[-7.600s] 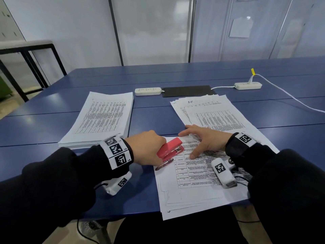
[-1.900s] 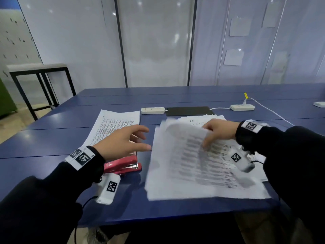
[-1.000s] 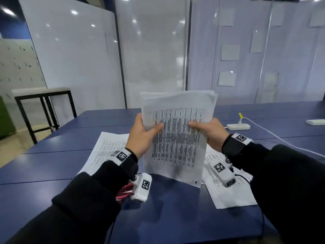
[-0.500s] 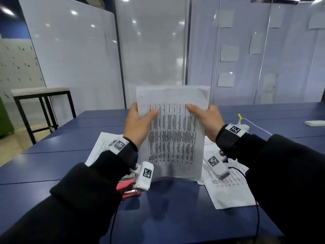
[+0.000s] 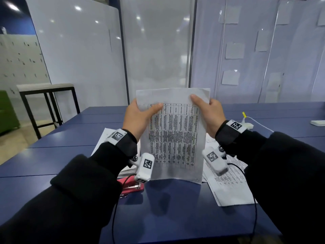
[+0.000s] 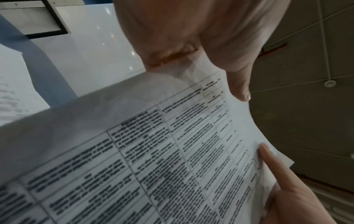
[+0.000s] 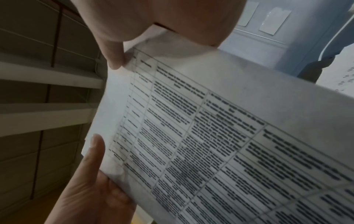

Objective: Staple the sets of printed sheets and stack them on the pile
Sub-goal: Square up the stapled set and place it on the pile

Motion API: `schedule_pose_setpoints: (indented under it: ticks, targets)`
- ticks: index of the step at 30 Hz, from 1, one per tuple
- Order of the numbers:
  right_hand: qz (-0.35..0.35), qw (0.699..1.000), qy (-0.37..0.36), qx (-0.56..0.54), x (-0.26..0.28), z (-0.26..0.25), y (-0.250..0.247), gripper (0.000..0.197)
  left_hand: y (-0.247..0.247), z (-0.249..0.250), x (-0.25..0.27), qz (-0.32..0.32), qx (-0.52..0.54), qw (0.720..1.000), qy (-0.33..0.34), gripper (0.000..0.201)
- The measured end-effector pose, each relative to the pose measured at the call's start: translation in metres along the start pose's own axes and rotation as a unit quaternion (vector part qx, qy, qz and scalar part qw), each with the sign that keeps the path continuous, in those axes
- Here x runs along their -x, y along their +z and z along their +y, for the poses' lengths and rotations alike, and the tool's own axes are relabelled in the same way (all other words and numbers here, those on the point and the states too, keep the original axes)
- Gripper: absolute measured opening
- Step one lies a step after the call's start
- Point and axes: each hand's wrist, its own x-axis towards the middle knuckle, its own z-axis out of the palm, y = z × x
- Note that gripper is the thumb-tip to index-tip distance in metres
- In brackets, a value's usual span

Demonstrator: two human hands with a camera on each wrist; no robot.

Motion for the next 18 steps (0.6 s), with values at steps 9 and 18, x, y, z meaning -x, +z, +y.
schedule_pose_setpoints:
  ticks: [9,18]
  targets:
    - [-0.008,1.000,-0.005,-0.002,0.005,0.006,0.002,0.031,0.001,-0.007,0.002,0.023,0.023,0.999,-0.013,0.030]
    - [-0.023,1.000,-0.009,0.011,0.015,0.017,-0.001,0.021,0.001,-0.019,0.016,0.019,0.040,0.999,-0.026,0.019]
